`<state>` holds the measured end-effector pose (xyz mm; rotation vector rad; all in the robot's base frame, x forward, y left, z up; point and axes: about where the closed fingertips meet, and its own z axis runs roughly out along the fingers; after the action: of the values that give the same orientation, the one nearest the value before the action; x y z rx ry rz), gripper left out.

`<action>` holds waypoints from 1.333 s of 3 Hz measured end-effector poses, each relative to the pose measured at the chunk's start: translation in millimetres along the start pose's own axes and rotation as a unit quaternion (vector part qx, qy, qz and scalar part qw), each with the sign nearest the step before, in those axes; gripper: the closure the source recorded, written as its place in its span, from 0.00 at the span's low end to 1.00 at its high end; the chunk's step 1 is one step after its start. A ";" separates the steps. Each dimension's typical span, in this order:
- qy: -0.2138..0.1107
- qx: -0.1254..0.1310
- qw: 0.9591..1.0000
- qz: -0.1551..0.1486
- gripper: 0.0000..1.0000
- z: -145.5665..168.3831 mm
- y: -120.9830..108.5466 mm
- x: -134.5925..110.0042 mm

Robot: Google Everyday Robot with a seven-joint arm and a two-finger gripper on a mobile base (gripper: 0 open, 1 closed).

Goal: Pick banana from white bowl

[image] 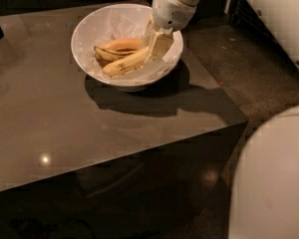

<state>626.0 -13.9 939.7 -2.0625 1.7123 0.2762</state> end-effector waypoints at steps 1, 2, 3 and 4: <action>-0.011 0.019 0.999 -0.035 1.00 -12.1 19.7 -6.3; -0.011 0.018 0.999 -0.037 1.00 -11.3 21.9 -6.7; -0.021 0.010 1.000 -0.020 1.00 -23.6 26.6 -20.5; -0.046 0.003 0.999 -0.006 1.00 -53.6 57.2 -46.1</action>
Offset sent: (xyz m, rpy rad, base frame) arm -0.0196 -0.0023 0.0085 0.0191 -0.0555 0.0450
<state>554.1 -5.3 994.6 -2.0236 1.6434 0.3566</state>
